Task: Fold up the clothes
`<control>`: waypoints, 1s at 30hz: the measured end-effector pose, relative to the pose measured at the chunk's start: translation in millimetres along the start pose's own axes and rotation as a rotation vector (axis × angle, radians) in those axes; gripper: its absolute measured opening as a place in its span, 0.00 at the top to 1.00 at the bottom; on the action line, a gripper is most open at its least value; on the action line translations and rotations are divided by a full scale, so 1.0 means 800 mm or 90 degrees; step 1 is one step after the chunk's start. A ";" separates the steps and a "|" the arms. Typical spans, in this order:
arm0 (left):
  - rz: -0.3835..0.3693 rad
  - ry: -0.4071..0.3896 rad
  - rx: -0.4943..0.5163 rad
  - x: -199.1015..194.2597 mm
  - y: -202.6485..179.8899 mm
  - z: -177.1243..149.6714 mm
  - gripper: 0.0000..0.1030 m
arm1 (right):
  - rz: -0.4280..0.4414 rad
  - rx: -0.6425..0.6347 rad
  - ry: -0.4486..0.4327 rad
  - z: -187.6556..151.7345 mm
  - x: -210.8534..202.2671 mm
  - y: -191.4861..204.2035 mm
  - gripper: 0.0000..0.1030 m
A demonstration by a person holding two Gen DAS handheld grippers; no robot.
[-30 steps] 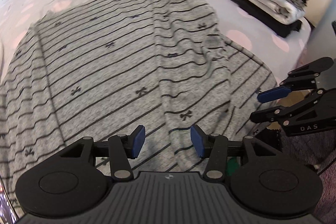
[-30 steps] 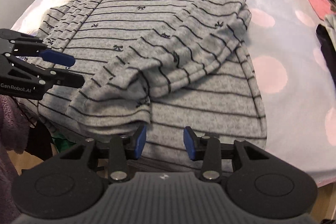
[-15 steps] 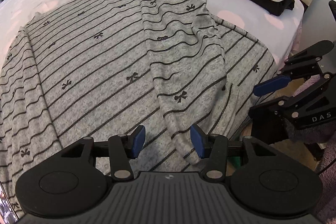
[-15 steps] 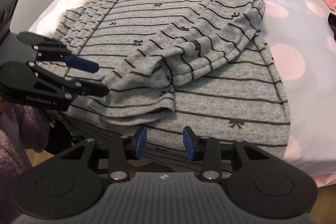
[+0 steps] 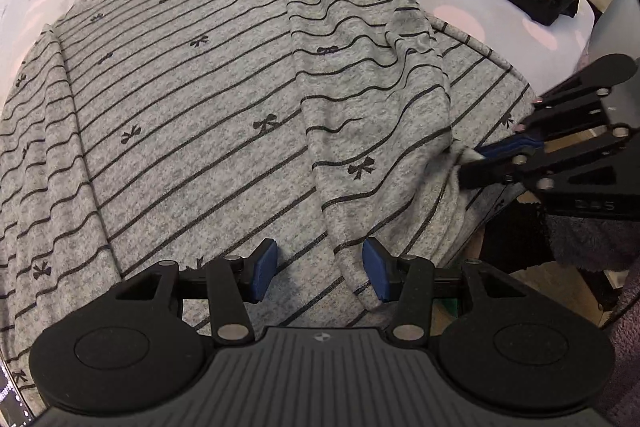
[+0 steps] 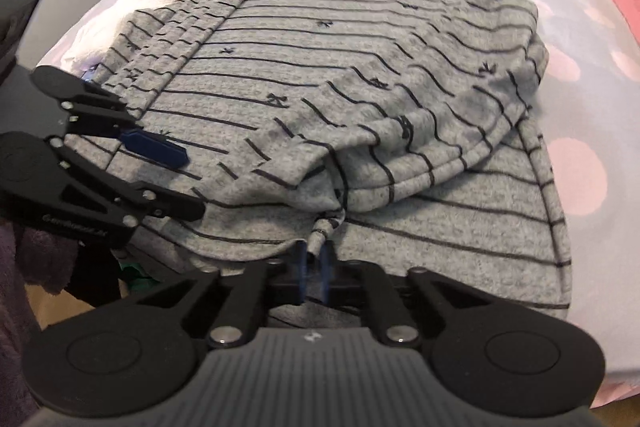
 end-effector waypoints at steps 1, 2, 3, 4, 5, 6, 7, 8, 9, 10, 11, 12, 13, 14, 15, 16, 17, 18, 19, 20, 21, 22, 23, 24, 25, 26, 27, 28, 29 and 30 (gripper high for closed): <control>0.001 -0.003 0.002 -0.002 0.000 0.001 0.56 | 0.005 0.000 -0.001 0.000 -0.006 0.002 0.94; 0.002 -0.006 0.003 -0.004 0.000 0.003 0.56 | 0.006 -0.003 0.001 -0.001 -0.012 0.004 0.94; 0.000 -0.011 0.004 -0.007 0.000 0.005 0.56 | 0.007 -0.005 0.005 -0.003 -0.018 0.006 0.95; -0.001 -0.016 0.002 -0.010 0.001 0.007 0.56 | 0.006 -0.006 0.015 -0.006 -0.023 0.008 0.95; -0.002 -0.020 0.001 -0.013 0.001 0.008 0.56 | 0.005 -0.008 0.025 -0.008 -0.028 0.010 0.95; -0.001 -0.023 0.000 -0.015 0.001 0.010 0.56 | 0.003 -0.009 0.035 -0.011 -0.033 0.012 0.95; -0.001 -0.027 0.002 -0.017 0.000 0.011 0.56 | 0.002 -0.008 0.046 -0.014 -0.036 0.013 0.95; 0.000 -0.029 0.004 -0.018 0.000 0.012 0.56 | 0.001 -0.006 0.057 -0.017 -0.039 0.014 0.95; -0.001 -0.029 0.006 -0.018 -0.002 0.013 0.56 | 0.000 -0.005 0.068 -0.021 -0.042 0.015 0.95; -0.001 -0.029 0.009 -0.018 -0.003 0.014 0.56 | 0.003 -0.006 0.080 -0.026 -0.043 0.017 0.95; -0.002 -0.028 0.012 -0.018 -0.004 0.015 0.56 | 0.004 -0.009 0.092 -0.030 -0.044 0.019 0.95; -0.001 -0.027 0.014 -0.017 -0.006 0.015 0.56 | 0.000 -0.014 0.103 -0.034 -0.044 0.020 0.95; -0.001 -0.026 0.017 -0.017 -0.007 0.016 0.56 | -0.003 -0.019 0.114 -0.037 -0.043 0.022 0.95; 0.000 -0.027 0.018 -0.018 -0.008 0.016 0.56 | -0.007 -0.024 0.124 -0.041 -0.042 0.024 0.95; -0.001 -0.030 0.019 -0.019 -0.009 0.017 0.56 | -0.007 -0.025 0.134 -0.044 -0.041 0.023 0.95; -0.002 -0.032 0.019 -0.020 -0.009 0.017 0.56 | -0.008 -0.021 0.138 -0.047 -0.039 0.022 0.95; -0.009 -0.037 0.020 -0.022 -0.012 0.019 0.56 | -0.011 -0.016 0.138 -0.048 -0.038 0.020 0.96; -0.016 -0.042 0.022 -0.024 -0.014 0.020 0.56 | -0.015 -0.011 0.133 -0.048 -0.039 0.018 0.96; -0.023 -0.048 0.024 -0.027 -0.017 0.022 0.56 | -0.018 -0.005 0.124 -0.046 -0.041 0.016 0.96; -0.030 -0.053 0.026 -0.029 -0.019 0.023 0.56 | -0.018 0.000 0.112 -0.045 -0.044 0.016 0.96; -0.041 -0.058 0.031 -0.032 -0.023 0.025 0.56 | -0.018 0.005 0.101 -0.043 -0.048 0.017 0.96; -0.049 -0.062 0.033 -0.034 -0.026 0.028 0.56 | -0.016 0.003 0.092 -0.043 -0.050 0.020 0.96; -0.056 -0.066 0.035 -0.035 -0.030 0.031 0.56 | -0.014 0.001 0.083 -0.042 -0.052 0.023 0.96; -0.058 -0.067 0.038 -0.035 -0.032 0.033 0.56 | -0.013 -0.002 0.075 -0.042 -0.054 0.026 0.96; -0.059 -0.068 0.041 -0.035 -0.034 0.035 0.56 | -0.014 -0.009 0.069 -0.042 -0.054 0.032 0.96; -0.059 -0.066 0.044 -0.034 -0.037 0.036 0.56 | -0.011 -0.015 0.068 -0.042 -0.054 0.037 0.96; -0.059 -0.064 0.047 -0.032 -0.039 0.037 0.56 | -0.008 -0.021 0.067 -0.042 -0.053 0.041 0.93; -0.059 -0.062 0.049 -0.031 -0.041 0.039 0.56 | -0.006 -0.027 0.067 -0.042 -0.052 0.045 0.90; -0.058 -0.059 0.051 -0.029 -0.043 0.039 0.56 | -0.009 -0.034 0.075 -0.043 -0.051 0.046 0.89; -0.059 -0.058 0.053 -0.029 -0.044 0.039 0.57 | -0.013 -0.039 0.082 -0.045 -0.049 0.046 0.85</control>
Point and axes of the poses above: each gripper's, at about its wrist camera, not at the fingertips, and x roughly the way its jaws point, y to its left, z to its top, the point moved 5 cm from there along x, roughly the way its jaws point, and after that the axes turned 2 degrees about x, right-handed, at the moved point
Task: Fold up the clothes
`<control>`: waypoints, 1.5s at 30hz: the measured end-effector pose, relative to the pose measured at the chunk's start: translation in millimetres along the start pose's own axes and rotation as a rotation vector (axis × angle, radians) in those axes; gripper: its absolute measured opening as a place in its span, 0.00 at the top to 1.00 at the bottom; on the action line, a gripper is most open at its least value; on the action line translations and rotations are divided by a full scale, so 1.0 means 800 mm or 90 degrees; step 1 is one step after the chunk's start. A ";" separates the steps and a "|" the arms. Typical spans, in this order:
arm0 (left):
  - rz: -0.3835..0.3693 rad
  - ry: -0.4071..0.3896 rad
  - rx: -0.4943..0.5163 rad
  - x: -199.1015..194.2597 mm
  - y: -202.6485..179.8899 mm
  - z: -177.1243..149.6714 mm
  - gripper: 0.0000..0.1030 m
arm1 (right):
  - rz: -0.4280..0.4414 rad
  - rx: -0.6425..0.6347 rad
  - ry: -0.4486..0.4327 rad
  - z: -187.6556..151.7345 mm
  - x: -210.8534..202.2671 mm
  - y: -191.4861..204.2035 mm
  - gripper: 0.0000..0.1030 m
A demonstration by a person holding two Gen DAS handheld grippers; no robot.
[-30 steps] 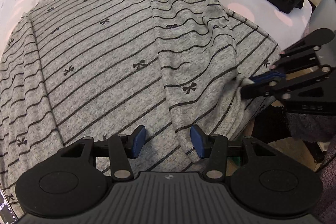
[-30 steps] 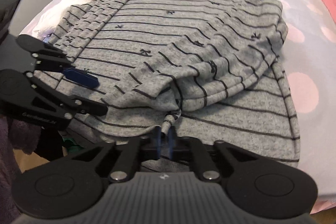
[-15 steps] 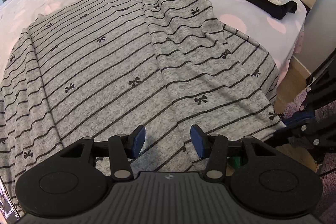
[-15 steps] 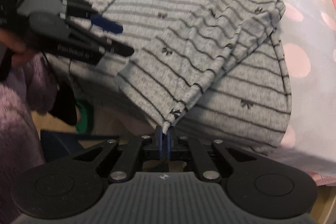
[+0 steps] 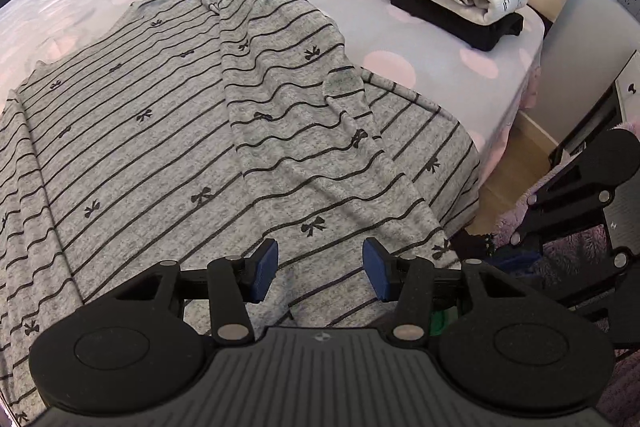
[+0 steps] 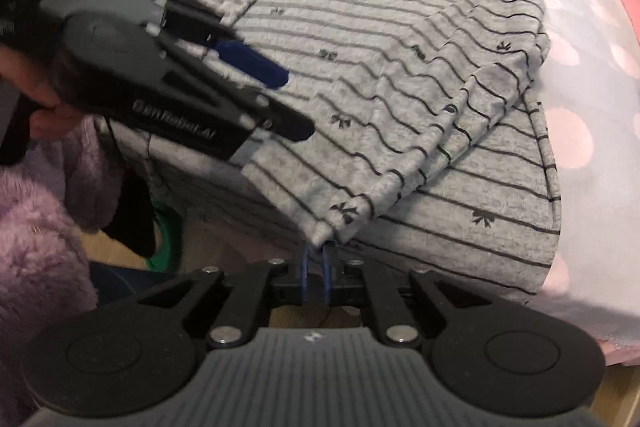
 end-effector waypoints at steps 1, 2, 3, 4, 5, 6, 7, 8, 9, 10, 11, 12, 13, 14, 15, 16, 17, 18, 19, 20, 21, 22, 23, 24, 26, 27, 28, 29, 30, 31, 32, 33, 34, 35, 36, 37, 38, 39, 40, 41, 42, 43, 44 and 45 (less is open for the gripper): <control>-0.002 0.001 0.001 0.001 -0.001 0.001 0.57 | -0.003 0.005 0.000 -0.001 0.000 -0.003 0.76; -0.004 0.001 0.003 0.002 -0.003 0.001 0.57 | -0.006 0.011 -0.001 -0.002 -0.001 -0.006 0.73; -0.005 0.002 0.005 0.003 -0.005 0.001 0.57 | -0.007 0.020 -0.004 -0.001 -0.004 -0.010 0.70; -0.007 0.003 0.008 0.004 -0.008 0.002 0.57 | -0.007 0.035 -0.007 0.000 -0.006 -0.016 0.68; -0.006 0.005 0.012 0.006 -0.009 0.002 0.57 | -0.007 0.050 -0.012 0.000 -0.009 -0.022 0.67; -0.002 0.007 0.015 0.008 -0.009 0.002 0.57 | -0.010 0.074 -0.020 0.000 -0.012 -0.033 0.66; 0.011 0.012 0.012 0.011 -0.006 0.001 0.57 | -0.013 0.098 -0.027 0.001 -0.015 -0.045 0.66; 0.023 0.017 0.007 0.014 -0.003 0.000 0.57 | -0.015 0.123 -0.035 0.001 -0.018 -0.056 0.66; 0.034 0.025 -0.003 0.017 0.003 -0.003 0.57 | -0.018 0.152 -0.043 0.001 -0.019 -0.069 0.66; 0.045 0.032 -0.014 0.020 0.008 -0.005 0.57 | -0.020 0.180 -0.051 0.001 -0.019 -0.082 0.66; 0.049 0.043 -0.027 0.023 0.014 -0.009 0.57 | -0.019 0.200 -0.056 0.001 -0.018 -0.091 0.66; 0.048 0.053 -0.039 0.026 0.019 -0.014 0.57 | -0.014 0.213 -0.058 0.003 -0.015 -0.097 0.65; 0.043 0.060 -0.049 0.028 0.022 -0.018 0.57 | -0.002 0.221 -0.056 0.002 -0.010 -0.100 0.64; 0.039 0.066 -0.057 0.029 0.024 -0.023 0.57 | 0.012 0.228 -0.054 0.002 -0.005 -0.102 0.63; 0.036 0.072 -0.066 0.031 0.026 -0.027 0.58 | 0.033 0.230 -0.048 0.001 0.004 -0.101 0.62; 0.031 0.077 -0.071 0.033 0.026 -0.030 0.59 | 0.057 0.231 -0.040 -0.001 0.011 -0.097 0.62; 0.026 0.083 -0.075 0.035 0.026 -0.034 0.61 | 0.076 0.228 -0.033 -0.002 0.019 -0.094 0.62; 0.022 0.088 -0.079 0.037 0.026 -0.037 0.63 | 0.089 0.223 -0.028 -0.002 0.026 -0.090 0.61; 0.021 0.093 -0.081 0.040 0.026 -0.040 0.65 | 0.097 0.217 -0.024 -0.003 0.031 -0.085 0.61; 0.021 0.097 -0.083 0.043 0.027 -0.042 0.67 | 0.100 0.209 -0.021 -0.002 0.036 -0.081 0.61; 0.023 0.096 -0.083 0.044 0.027 -0.044 0.68 | 0.104 0.201 -0.018 -0.001 0.040 -0.076 0.61; 0.023 0.094 -0.085 0.044 0.028 -0.045 0.70 | 0.106 0.196 -0.016 0.000 0.043 -0.073 0.61; 0.023 0.093 -0.087 0.044 0.029 -0.046 0.77 | 0.106 0.194 -0.014 0.001 0.045 -0.071 0.62; 0.021 0.090 -0.088 0.043 0.031 -0.046 0.88 | 0.106 0.190 -0.012 0.001 0.047 -0.068 0.64; 0.004 0.086 -0.097 0.042 0.033 -0.049 0.98 | 0.106 0.183 -0.009 0.001 0.048 -0.064 0.78; 0.001 0.082 -0.098 0.040 0.033 -0.049 1.00 | 0.107 0.181 -0.010 0.001 0.047 -0.063 0.85; -0.003 0.078 -0.099 0.038 0.033 -0.049 1.00 | 0.107 0.181 -0.015 0.002 0.046 -0.062 0.88; -0.005 0.072 -0.097 0.033 0.033 -0.048 1.00 | 0.109 0.182 -0.021 0.004 0.042 -0.062 0.89; -0.008 0.066 -0.095 0.028 0.033 -0.047 1.00 | 0.112 0.183 -0.028 0.006 0.038 -0.062 0.91; -0.010 0.061 -0.092 0.023 0.033 -0.046 1.00 | 0.116 0.184 -0.036 0.008 0.032 -0.061 0.92; -0.012 0.057 -0.089 0.017 0.034 -0.045 1.00 | 0.119 0.181 -0.043 0.009 0.024 -0.060 0.92; -0.012 0.054 -0.088 0.011 0.035 -0.045 1.00 | 0.120 0.175 -0.048 0.011 0.017 -0.059 0.92; -0.011 0.053 -0.088 0.005 0.036 -0.046 1.00 | 0.119 0.167 -0.051 0.013 0.010 -0.057 0.93; -0.011 0.055 -0.090 0.000 0.037 -0.049 1.00 | 0.118 0.159 -0.053 0.015 0.004 -0.055 0.93; -0.010 0.058 -0.091 -0.004 0.038 -0.051 1.00 | 0.119 0.146 -0.053 0.017 -0.002 -0.051 0.93; -0.010 0.060 -0.093 -0.009 0.039 -0.053 1.00 | 0.120 0.133 -0.052 0.018 -0.007 -0.047 0.93; -0.009 0.065 -0.091 -0.013 0.038 -0.058 1.00 | 0.124 0.118 -0.049 0.019 -0.011 -0.042 0.93; -0.006 0.074 -0.087 -0.017 0.037 -0.064 1.00 | 0.129 0.100 -0.044 0.020 -0.013 -0.035 0.93; -0.003 0.084 -0.082 -0.020 0.036 -0.070 1.00 | 0.134 0.081 -0.036 0.019 -0.015 -0.027 0.93; 0.002 0.095 -0.076 -0.021 0.036 -0.078 1.00 | 0.140 0.061 -0.028 0.019 -0.015 -0.019 0.93; 0.008 0.106 -0.071 -0.023 0.036 -0.085 1.00 | 0.144 0.040 -0.016 0.017 -0.013 -0.010 0.93; 0.015 0.118 -0.066 -0.024 0.036 -0.093 1.00 | 0.148 0.019 -0.005 0.014 -0.011 0.000 0.93; 0.025 0.130 -0.064 -0.022 0.038 -0.099 1.00 | 0.151 0.002 0.007 0.011 -0.006 0.008 0.92; 0.035 0.142 -0.063 -0.020 0.040 -0.105 1.00 | 0.153 -0.010 0.019 0.009 -0.001 0.014 0.92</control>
Point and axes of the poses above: each gripper's, at about its wrist camera, not at the fingertips, and x roughly the way its jaws point, y to its left, z to its top, the point moved 5 cm from there along x, roughly the way its jaws point, and after that the axes turned 2 degrees about x, right-handed, at the moved point
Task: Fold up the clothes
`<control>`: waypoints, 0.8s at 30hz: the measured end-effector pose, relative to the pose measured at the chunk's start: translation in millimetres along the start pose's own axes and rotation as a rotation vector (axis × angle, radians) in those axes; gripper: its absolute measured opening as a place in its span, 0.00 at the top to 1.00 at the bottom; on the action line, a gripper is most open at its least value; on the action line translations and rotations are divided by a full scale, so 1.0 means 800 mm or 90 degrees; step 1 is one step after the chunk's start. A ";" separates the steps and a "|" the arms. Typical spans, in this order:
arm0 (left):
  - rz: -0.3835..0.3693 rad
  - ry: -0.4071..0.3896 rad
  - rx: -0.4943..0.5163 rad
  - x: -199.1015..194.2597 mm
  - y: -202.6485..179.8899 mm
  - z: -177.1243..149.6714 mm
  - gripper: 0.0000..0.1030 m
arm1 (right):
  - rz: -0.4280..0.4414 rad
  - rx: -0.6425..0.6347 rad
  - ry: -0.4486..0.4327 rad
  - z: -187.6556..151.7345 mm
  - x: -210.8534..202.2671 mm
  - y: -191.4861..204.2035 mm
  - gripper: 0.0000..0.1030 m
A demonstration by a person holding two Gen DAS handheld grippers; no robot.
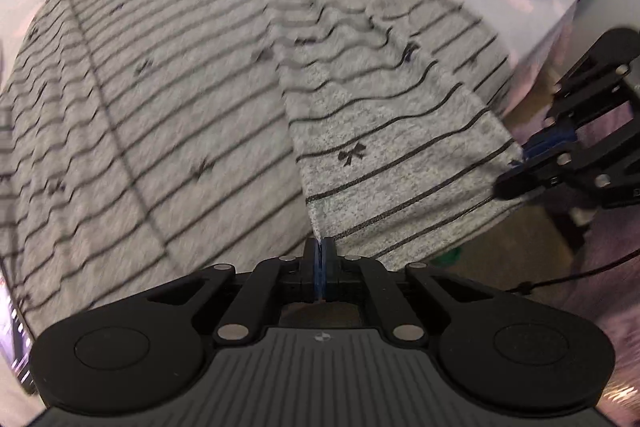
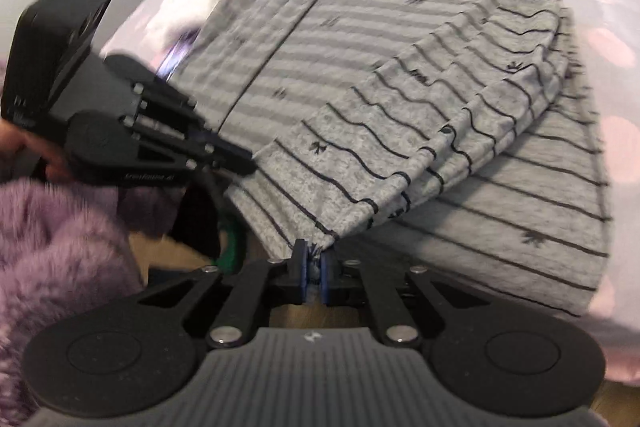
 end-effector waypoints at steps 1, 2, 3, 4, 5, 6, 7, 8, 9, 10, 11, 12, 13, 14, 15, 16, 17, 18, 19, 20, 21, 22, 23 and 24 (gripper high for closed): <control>0.013 0.010 -0.004 0.003 0.003 -0.002 1.00 | -0.002 -0.008 0.013 -0.001 0.006 0.003 0.88; 0.025 0.019 -0.008 0.006 0.007 -0.004 1.00 | -0.010 -0.015 0.024 -0.002 0.011 0.003 0.87; 0.038 0.028 -0.012 0.009 0.010 -0.005 1.00 | -0.026 -0.021 0.031 -0.003 0.014 0.001 0.86; 0.034 0.025 -0.021 0.008 0.013 -0.005 1.00 | -0.042 -0.025 0.032 -0.003 0.012 -0.002 0.85; 0.028 0.020 -0.030 0.006 0.015 -0.005 1.00 | -0.059 -0.030 0.033 -0.002 0.010 -0.006 0.84; 0.022 0.016 -0.037 0.003 0.016 -0.003 0.99 | -0.074 -0.033 0.034 -0.002 0.008 -0.009 0.78; 0.021 0.010 -0.040 0.001 0.017 -0.001 0.99 | -0.085 -0.032 0.030 0.001 0.003 -0.015 0.75; 0.024 0.003 -0.041 -0.003 0.018 0.001 0.98 | -0.095 -0.030 0.025 0.003 -0.003 -0.023 0.75; 0.026 -0.003 -0.039 -0.006 0.018 0.004 0.98 | -0.108 -0.030 0.020 0.005 -0.010 -0.031 0.74; 0.025 -0.012 -0.039 -0.010 0.018 0.008 0.98 | -0.125 -0.030 0.014 0.009 -0.015 -0.038 0.74; 0.020 -0.022 -0.040 -0.014 0.018 0.013 0.97 | -0.145 -0.032 0.008 0.014 -0.018 -0.045 0.74; 0.016 -0.032 -0.041 -0.017 0.018 0.017 0.96 | -0.164 -0.036 0.001 0.018 -0.023 -0.052 0.74; 0.011 -0.041 -0.042 -0.020 0.018 0.022 0.95 | -0.181 -0.037 -0.007 0.021 -0.028 -0.061 0.71; 0.009 -0.051 -0.044 -0.024 0.017 0.028 0.90 | -0.193 -0.037 -0.015 0.026 -0.034 -0.070 0.70; 0.007 -0.060 -0.045 -0.026 0.015 0.034 0.86 | -0.206 -0.038 -0.023 0.030 -0.039 -0.079 0.68; 0.009 -0.066 -0.045 -0.025 0.013 0.039 0.85 | -0.214 -0.038 -0.031 0.035 -0.043 -0.088 0.68; 0.010 -0.071 -0.045 -0.024 0.011 0.044 0.85 | -0.223 -0.037 -0.038 0.040 -0.046 -0.099 0.67; 0.011 -0.074 -0.044 -0.023 0.010 0.050 0.85 | -0.236 -0.035 -0.046 0.045 -0.047 -0.107 0.66; 0.012 -0.077 -0.044 -0.021 0.008 0.057 0.85 | -0.251 -0.035 -0.051 0.050 -0.049 -0.114 0.62; 0.012 -0.080 -0.043 -0.020 0.007 0.063 0.85 | -0.265 -0.035 -0.056 0.054 -0.051 -0.122 0.62; 0.013 -0.082 -0.044 -0.019 0.007 0.068 0.85 | -0.279 -0.035 -0.059 0.058 -0.052 -0.130 0.62; 0.013 -0.084 -0.044 -0.017 0.006 0.073 0.85 | -0.290 -0.037 -0.062 0.061 -0.053 -0.136 0.62; 0.013 -0.083 -0.045 -0.016 0.007 0.077 0.85 | -0.299 -0.040 -0.064 0.065 -0.052 -0.142 0.62; 0.014 -0.082 -0.047 -0.011 0.008 0.081 0.84 | -0.306 -0.044 -0.067 0.068 -0.051 -0.149 0.63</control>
Point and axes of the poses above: each gripper's, at about its wrist camera, not at the fingertips, and x roughly the way its jaws point, y to its left, z to its top, the point moved 5 cm from there along x, roughly the way its jaws point, and after that the axes turned 2 degrees about x, right-handed, at the moved point
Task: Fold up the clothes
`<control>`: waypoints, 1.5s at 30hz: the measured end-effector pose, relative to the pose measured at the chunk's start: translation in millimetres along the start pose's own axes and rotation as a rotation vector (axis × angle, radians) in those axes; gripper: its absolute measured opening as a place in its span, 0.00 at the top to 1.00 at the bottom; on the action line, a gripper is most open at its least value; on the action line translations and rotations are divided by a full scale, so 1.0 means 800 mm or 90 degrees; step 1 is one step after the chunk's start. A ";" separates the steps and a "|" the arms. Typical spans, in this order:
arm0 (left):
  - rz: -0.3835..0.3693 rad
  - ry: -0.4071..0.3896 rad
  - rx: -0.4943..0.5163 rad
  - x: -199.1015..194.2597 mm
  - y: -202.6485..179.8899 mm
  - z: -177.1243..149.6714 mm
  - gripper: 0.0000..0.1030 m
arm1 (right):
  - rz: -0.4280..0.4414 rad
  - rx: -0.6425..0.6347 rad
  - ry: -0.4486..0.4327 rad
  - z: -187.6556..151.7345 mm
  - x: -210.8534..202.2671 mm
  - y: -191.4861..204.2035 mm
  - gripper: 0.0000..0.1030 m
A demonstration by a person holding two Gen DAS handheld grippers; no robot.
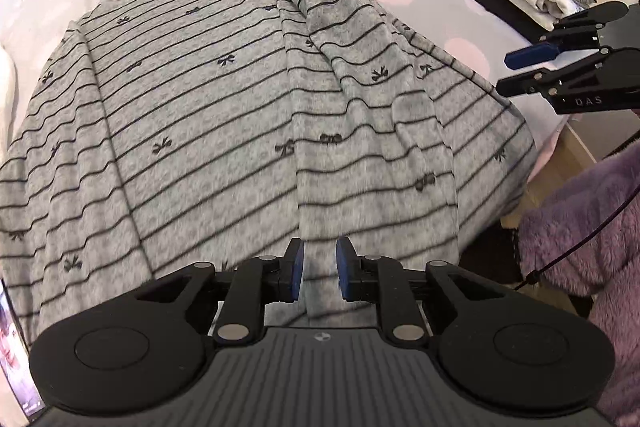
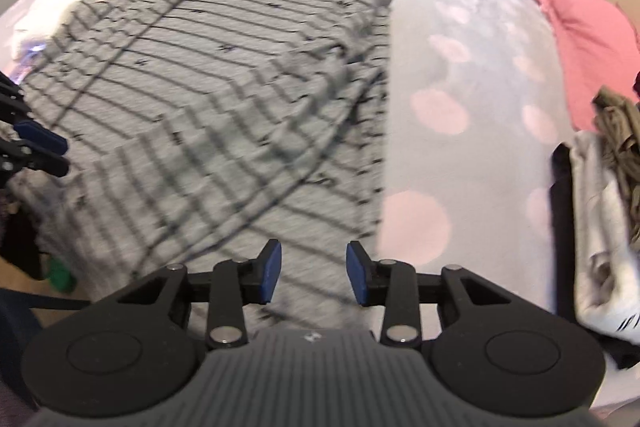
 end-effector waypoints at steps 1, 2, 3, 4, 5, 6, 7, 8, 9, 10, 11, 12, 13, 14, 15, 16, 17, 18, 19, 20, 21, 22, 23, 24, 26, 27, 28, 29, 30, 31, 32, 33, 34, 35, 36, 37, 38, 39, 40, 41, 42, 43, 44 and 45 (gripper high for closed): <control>0.001 0.001 -0.002 0.005 0.000 0.003 0.84 | -0.007 -0.002 -0.003 0.003 0.004 -0.005 0.62; 0.001 0.003 -0.004 0.010 0.001 0.007 0.84 | -0.012 -0.002 -0.003 0.006 0.009 -0.011 0.62; 0.002 0.004 -0.006 0.015 0.002 0.010 0.84 | -0.020 -0.001 -0.003 0.009 0.013 -0.017 0.62; 0.004 0.006 -0.008 0.020 0.003 0.012 0.84 | -0.029 -0.003 -0.005 0.012 0.018 -0.022 0.62; 0.007 0.007 -0.010 0.025 0.004 0.014 0.84 | -0.038 -0.005 -0.006 0.016 0.022 -0.027 0.62; 0.007 0.009 -0.012 0.029 0.006 0.015 0.84 | -0.046 -0.004 -0.009 0.019 0.027 -0.033 0.62; 0.007 0.010 -0.015 0.032 0.007 0.016 0.84 | -0.052 0.002 -0.012 0.024 0.031 -0.039 0.62; 0.007 0.011 -0.018 0.036 0.009 0.017 0.84 | -0.057 0.008 -0.017 0.028 0.035 -0.045 0.62; 0.005 0.012 -0.022 0.039 0.011 0.018 0.84 | -0.060 0.016 -0.024 0.031 0.038 -0.050 0.62; 0.002 0.013 -0.025 0.042 0.012 0.019 0.84 | -0.065 0.023 -0.030 0.034 0.041 -0.055 0.62; -0.001 0.013 -0.028 0.045 0.014 0.020 0.84 | -0.070 0.029 -0.036 0.037 0.044 -0.060 0.62; -0.005 0.014 -0.029 0.047 0.015 0.021 0.83 | -0.071 0.032 -0.040 0.038 0.047 -0.064 0.62; -0.008 0.015 -0.030 0.050 0.016 0.022 0.82 | -0.072 0.036 -0.043 0.039 0.050 -0.067 0.62; -0.010 0.017 -0.031 0.053 0.017 0.023 0.79 | -0.071 0.037 -0.043 0.039 0.053 -0.070 0.62; -0.012 0.019 -0.031 0.056 0.018 0.024 0.78 | -0.070 0.038 -0.042 0.039 0.056 -0.072 0.62; -0.014 0.022 -0.032 0.059 0.019 0.024 0.78 | -0.069 0.038 -0.041 0.039 0.059 -0.073 0.62; -0.016 0.025 -0.033 0.063 0.020 0.024 0.78 | -0.068 0.037 -0.041 0.039 0.062 -0.074 0.62; -0.017 0.027 -0.033 0.066 0.021 0.025 0.78 | -0.064 0.035 -0.042 0.040 0.065 -0.074 0.63; -0.019 0.027 -0.034 0.067 0.022 0.026 0.78 | -0.059 0.031 -0.045 0.042 0.067 -0.073 0.63; -0.021 0.027 -0.035 0.068 0.023 0.027 0.78 | -0.054 0.028 -0.048 0.044 0.069 -0.072 0.63; -0.023 0.026 -0.036 0.069 0.024 0.028 0.78 | -0.049 0.023 -0.053 0.047 0.072 -0.070 0.63; -0.024 0.026 -0.036 0.070 0.024 0.028 0.78 | -0.046 0.018 -0.057 0.050 0.075 -0.068 0.63; -0.026 0.025 -0.037 0.071 0.025 0.029 0.78 | -0.047 0.011 -0.058 0.054 0.079 -0.066 0.64; -0.027 0.021 -0.040 0.070 0.026 0.031 0.78 | -0.049 0.004 -0.056 0.059 0.084 -0.065 0.64; -0.030 0.010 -0.045 0.068 0.027 0.036 0.78 | -0.049 -0.001 -0.057 0.070 0.094 -0.065 0.64; -0.028 0.004 -0.048 0.066 0.029 0.038 0.78 | -0.043 0.003 -0.059 0.076 0.098 -0.066 0.64; -0.026 -0.001 -0.050 0.065 0.030 0.040 0.78 | -0.036 0.008 -0.060 0.082 0.103 -0.068 0.64; -0.020 -0.005 -0.054 0.064 0.034 0.042 0.78 | -0.029 0.018 -0.061 0.088 0.107 -0.070 0.64; -0.014 -0.009 -0.059 0.064 0.037 0.044 0.78 | -0.024 0.029 -0.063 0.095 0.111 -0.073 0.64; -0.008 -0.013 -0.063 0.064 0.041 0.046 0.78 | -0.016 0.039 -0.066 0.102 0.115 -0.076 0.64; -0.002 -0.016 -0.068 0.064 0.045 0.048 0.78 | -0.009 0.049 -0.068 0.108 0.118 -0.078 0.64; 0.001 -0.017 -0.075 0.066 0.049 0.049 0.78 | 0.000 0.058 -0.069 0.115 0.121 -0.080 0.64; 0.005 -0.016 -0.082 0.067 0.053 0.051 0.78 | 0.005 0.063 -0.067 0.120 0.124 -0.080 0.64; 0.003 -0.017 -0.089 0.068 0.056 0.052 0.78 | 0.011 0.068 -0.065 0.126 0.128 -0.081 0.64; 0.001 -0.018 -0.094 0.068 0.058 0.053 0.78 | 0.015 0.072 -0.063 0.131 0.132 -0.080 0.64; -0.001 -0.020 -0.098 0.068 0.060 0.054 0.78 | 0.020 0.076 -0.059 0.134 0.137 -0.079 0.64; -0.002 -0.021 -0.099 0.068 0.062 0.055 0.78 | 0.025 0.080 -0.055 0.137 0.142 -0.077 0.64; -0.002 -0.023 -0.100 0.068 0.063 0.056 0.78 | 0.030 0.084 -0.051 0.140 0.146 -0.076 0.69; -0.002 -0.024 -0.101 0.068 0.064 0.056 0.78 | 0.034 0.088 -0.046 0.142 0.149 -0.074 0.80; -0.003 -0.025 -0.102 0.068 0.065 0.057 0.78 | 0.031 0.091 -0.041 0.143 0.151 -0.074 0.85; -0.003 -0.026 -0.104 0.069 0.066 0.057 0.78 | 0.029 0.093 -0.036 0.145 0.151 -0.073 0.88; -0.004 -0.026 -0.106 0.069 0.067 0.057 0.78 | 0.023 0.091 -0.037 0.145 0.148 -0.074 0.91; -0.006 -0.027 -0.108 0.069 0.067 0.056 0.78 | 0.016 0.090 -0.036 0.145 0.146 -0.075 0.91; -0.007 -0.027 -0.110 0.070 0.068 0.056 0.78 | 0.004 0.094 -0.036 0.144 0.142 -0.079 0.92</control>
Point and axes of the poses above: each gripper's, at about its wrist camera, not at the fingertips, and x roughly the way its jaws point, y to its left, z to its top, the point moved 5 cm from there along x, roughly the way its jaws point, and after that the axes turned 2 degrees about x, right-handed, at the moved point
